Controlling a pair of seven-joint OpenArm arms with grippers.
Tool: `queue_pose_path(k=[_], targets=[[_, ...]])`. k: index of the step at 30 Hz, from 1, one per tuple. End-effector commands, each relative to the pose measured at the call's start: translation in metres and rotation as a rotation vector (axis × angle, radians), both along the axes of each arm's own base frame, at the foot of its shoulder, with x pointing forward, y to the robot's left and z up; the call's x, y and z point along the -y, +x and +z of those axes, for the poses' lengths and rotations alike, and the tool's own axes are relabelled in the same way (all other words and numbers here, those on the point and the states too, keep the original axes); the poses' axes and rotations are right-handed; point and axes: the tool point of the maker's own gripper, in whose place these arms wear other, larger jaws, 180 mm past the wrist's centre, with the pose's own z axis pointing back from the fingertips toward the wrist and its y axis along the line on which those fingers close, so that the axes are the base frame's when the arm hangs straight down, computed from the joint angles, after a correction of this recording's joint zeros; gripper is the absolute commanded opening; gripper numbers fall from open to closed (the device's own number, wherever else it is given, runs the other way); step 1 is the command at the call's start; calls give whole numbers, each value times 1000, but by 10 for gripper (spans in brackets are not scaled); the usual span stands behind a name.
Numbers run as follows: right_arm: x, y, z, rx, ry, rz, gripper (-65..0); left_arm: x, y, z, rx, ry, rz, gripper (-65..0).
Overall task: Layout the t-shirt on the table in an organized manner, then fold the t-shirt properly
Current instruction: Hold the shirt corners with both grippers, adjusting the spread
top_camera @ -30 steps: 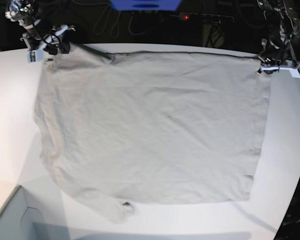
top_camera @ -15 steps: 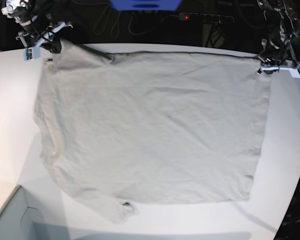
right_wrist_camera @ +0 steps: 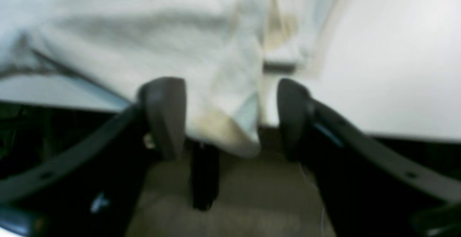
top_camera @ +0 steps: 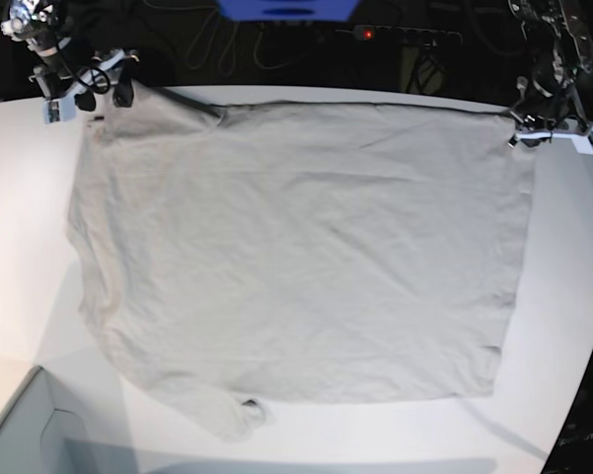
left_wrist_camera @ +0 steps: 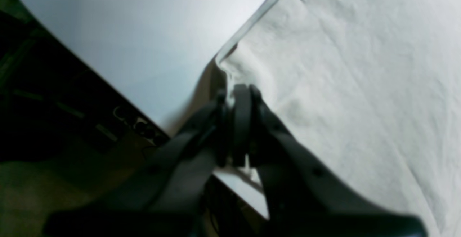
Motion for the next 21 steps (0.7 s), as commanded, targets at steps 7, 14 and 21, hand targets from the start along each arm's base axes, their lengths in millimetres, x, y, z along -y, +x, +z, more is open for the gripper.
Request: queue_pose_path(k=[7, 14, 21], targets=[[4, -1, -7, -2, 23, -10, -235, -7, 4, 9, 25, 24, 1, -650], [-2, -2, -9, -5, 34, -3, -373, -7, 4, 9, 25, 24, 1, -650], [-21, -8, -14, -27, 62, 44, -591, -7, 5, 9, 27, 24, 1, -650]])
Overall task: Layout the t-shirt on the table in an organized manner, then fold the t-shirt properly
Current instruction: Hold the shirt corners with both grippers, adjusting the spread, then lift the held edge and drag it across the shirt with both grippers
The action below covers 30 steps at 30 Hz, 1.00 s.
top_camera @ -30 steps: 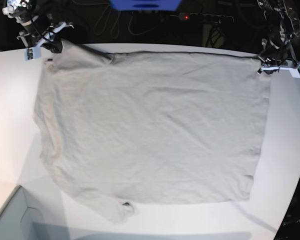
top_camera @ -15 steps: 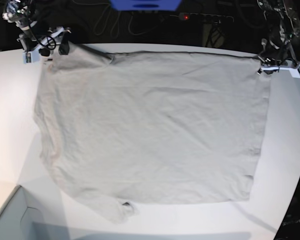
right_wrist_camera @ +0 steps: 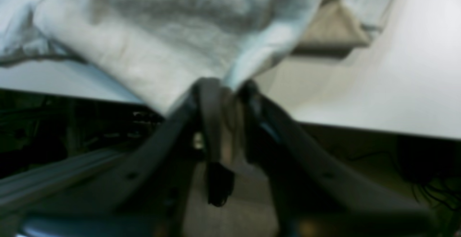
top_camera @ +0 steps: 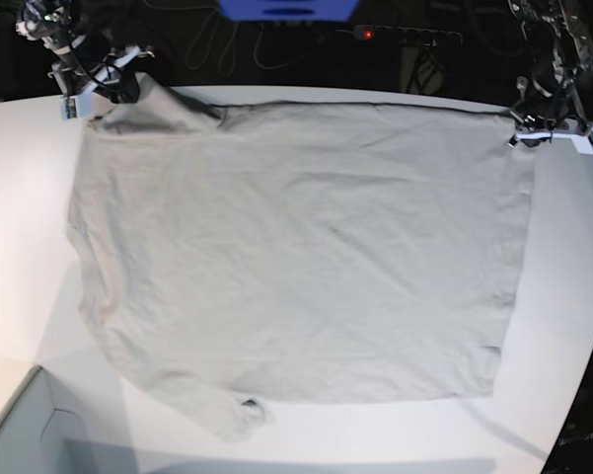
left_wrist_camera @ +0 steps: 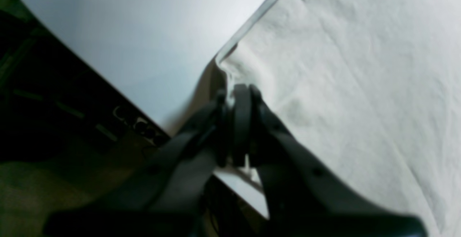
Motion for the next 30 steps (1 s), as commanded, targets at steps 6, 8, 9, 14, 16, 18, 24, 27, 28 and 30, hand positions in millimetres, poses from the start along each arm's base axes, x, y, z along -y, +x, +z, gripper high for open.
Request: queue_pose_path(k=[6, 8, 9, 14, 16, 18, 24, 27, 28, 30], targets=[[6, 2, 11, 27, -20, 12, -650, -8, 5, 9, 27, 25, 2, -650], [14, 0, 21, 46, -48, 3, -650, -9, 6, 12, 35, 30, 2, -650], [12, 1, 27, 61, -52, -3, -650, -9, 7, 13, 37, 31, 1, -650], [11, 3, 57, 128, -92, -18, -650, -12, 6, 14, 35, 37, 0, -650], [5, 0, 64, 137, -92, -20, -650, -12, 6, 14, 35, 38, 0, -650], [-2, -2, 67, 140, -85, -28, -650, -12, 7, 15, 37, 39, -1, -650], [-10, -9, 71, 140, -73, -42, -650, -10, 13, 36, 86, 72, -22, -650], [-8, -6, 73, 149, -78, -44, -650, -10, 14, 46, 105, 92, -35, -650], [-7, -4, 76, 157, -84, -39, -650, -12, 14, 49, 107, 97, -32, -650], [0, -1, 86, 180, -110, -46, -650, -21, 11, 56, 120, 113, -7, -650]])
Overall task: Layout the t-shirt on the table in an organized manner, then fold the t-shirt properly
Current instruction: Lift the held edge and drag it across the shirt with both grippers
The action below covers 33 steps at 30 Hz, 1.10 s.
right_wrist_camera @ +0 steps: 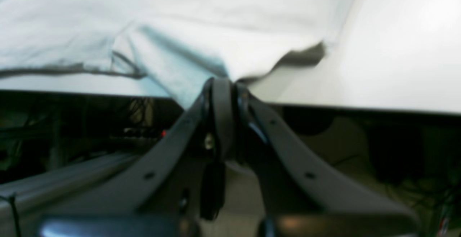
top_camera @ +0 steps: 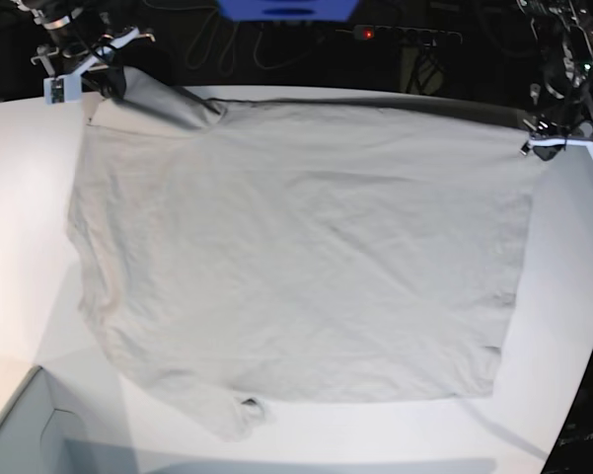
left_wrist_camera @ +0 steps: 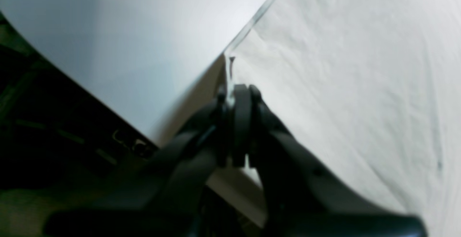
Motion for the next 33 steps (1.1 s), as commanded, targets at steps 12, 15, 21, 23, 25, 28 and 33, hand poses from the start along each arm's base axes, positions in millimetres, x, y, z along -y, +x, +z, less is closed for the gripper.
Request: queue_pose_path(k=[12, 15, 21, 23, 25, 28, 33], targets=[[13, 24, 35, 125, -54, -14, -650, -24, -1, 21, 48, 62, 40, -650], [11, 33, 36, 142, -48, -11, -650, -24, 2, 23, 55, 62, 40, -650], [14, 67, 32, 185, -63, -14, -650, -24, 23, 32, 103, 63, 35, -650], [16, 74, 24, 171, -76, -12, -650, -24, 31, 36, 121, 64, 33, -650], [18, 85, 21, 172, -94, -8, -650, -25, 41, 43, 145, 68, 33, -650], [20, 105, 24, 193, -122, -2, -650, -26, 56, 52, 182, 72, 34, -650], [20, 138, 45, 279, -127, -5, -650, -30, 78, 69, 237, 84, 31, -650]])
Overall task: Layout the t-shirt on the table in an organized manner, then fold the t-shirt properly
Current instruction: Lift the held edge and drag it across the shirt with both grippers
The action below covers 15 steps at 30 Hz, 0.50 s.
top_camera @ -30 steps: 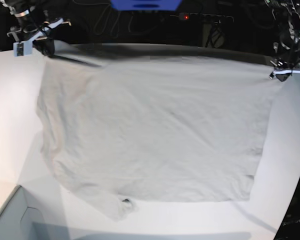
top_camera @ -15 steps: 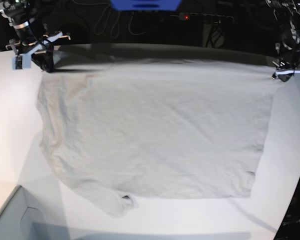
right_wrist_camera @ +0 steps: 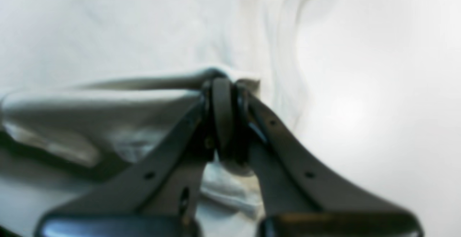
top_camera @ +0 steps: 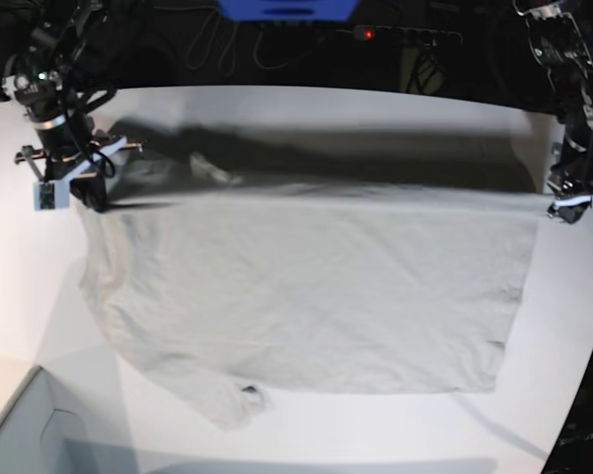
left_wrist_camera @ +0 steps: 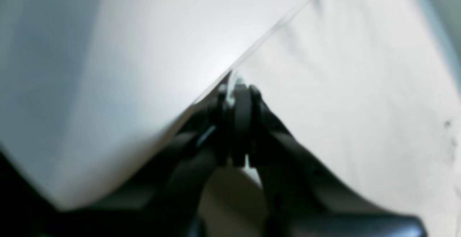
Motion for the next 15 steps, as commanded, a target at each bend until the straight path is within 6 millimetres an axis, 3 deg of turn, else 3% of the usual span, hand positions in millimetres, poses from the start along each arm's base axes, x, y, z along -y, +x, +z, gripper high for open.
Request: queue_pose_path(k=[1, 5, 9, 15], targets=[[2, 13, 18, 67, -15, 13, -650, -10, 8, 17, 44, 43, 7, -650], [-10, 41, 29, 96, -69, 64, -650, -6, 22, 23, 70, 36, -3, -650], [-29, 65, 24, 93, -60, 119, -650, -2, 33, 14, 49, 23, -29, -650], [-25, 92, 17, 83, -57, 154, -650, -3, 40, 6, 34, 11, -33, -650]])
